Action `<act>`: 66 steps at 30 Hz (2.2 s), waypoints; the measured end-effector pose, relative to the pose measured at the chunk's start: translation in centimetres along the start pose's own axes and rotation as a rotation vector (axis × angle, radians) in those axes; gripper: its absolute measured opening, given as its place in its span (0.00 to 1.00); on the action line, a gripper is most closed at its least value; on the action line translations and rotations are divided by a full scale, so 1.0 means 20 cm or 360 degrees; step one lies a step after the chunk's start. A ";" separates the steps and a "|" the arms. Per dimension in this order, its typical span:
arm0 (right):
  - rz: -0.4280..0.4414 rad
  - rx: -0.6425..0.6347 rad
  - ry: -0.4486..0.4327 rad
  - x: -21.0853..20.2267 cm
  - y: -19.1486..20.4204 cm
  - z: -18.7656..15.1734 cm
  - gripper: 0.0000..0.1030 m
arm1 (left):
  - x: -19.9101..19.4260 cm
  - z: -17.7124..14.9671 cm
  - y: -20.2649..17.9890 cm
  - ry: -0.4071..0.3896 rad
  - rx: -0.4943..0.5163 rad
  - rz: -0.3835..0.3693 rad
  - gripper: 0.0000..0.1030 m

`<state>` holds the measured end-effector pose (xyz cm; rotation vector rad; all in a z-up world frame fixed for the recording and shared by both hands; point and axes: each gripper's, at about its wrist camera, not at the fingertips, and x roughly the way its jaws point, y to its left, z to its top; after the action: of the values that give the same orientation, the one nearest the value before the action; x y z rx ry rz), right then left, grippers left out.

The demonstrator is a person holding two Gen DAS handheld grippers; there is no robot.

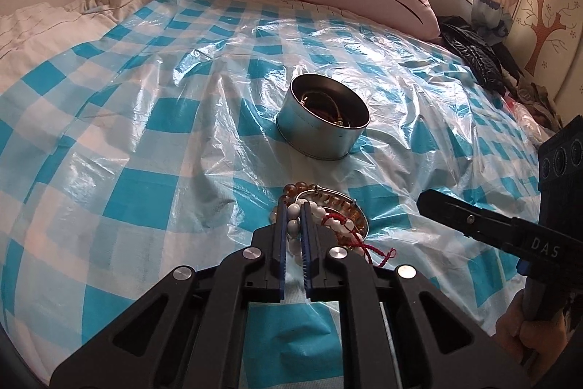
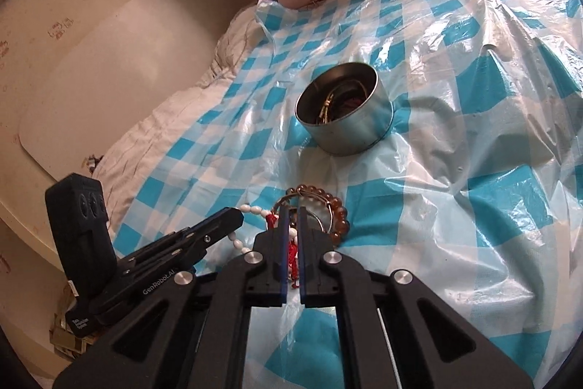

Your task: Organize jewelry

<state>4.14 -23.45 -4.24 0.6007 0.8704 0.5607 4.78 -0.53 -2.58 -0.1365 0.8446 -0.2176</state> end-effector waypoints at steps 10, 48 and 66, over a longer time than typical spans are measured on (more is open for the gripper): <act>-0.0217 -0.0180 0.0319 0.21 0.09 -0.05 0.68 | 0.01 0.00 0.00 0.0008 0.0007 -0.0013 0.07; -0.0067 -0.0259 0.0403 0.24 0.15 -0.10 0.06 | 0.01 0.01 0.03 0.0011 -0.0029 -0.0025 0.07; 0.0261 0.0033 -0.0045 -0.07 0.03 0.00 0.11 | -0.03 0.01 0.01 -0.0060 -0.0016 -0.0075 0.07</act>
<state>3.37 -23.94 -3.06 0.7016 0.8054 0.6907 4.59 -0.15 -1.92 -0.1699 0.8054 -0.2541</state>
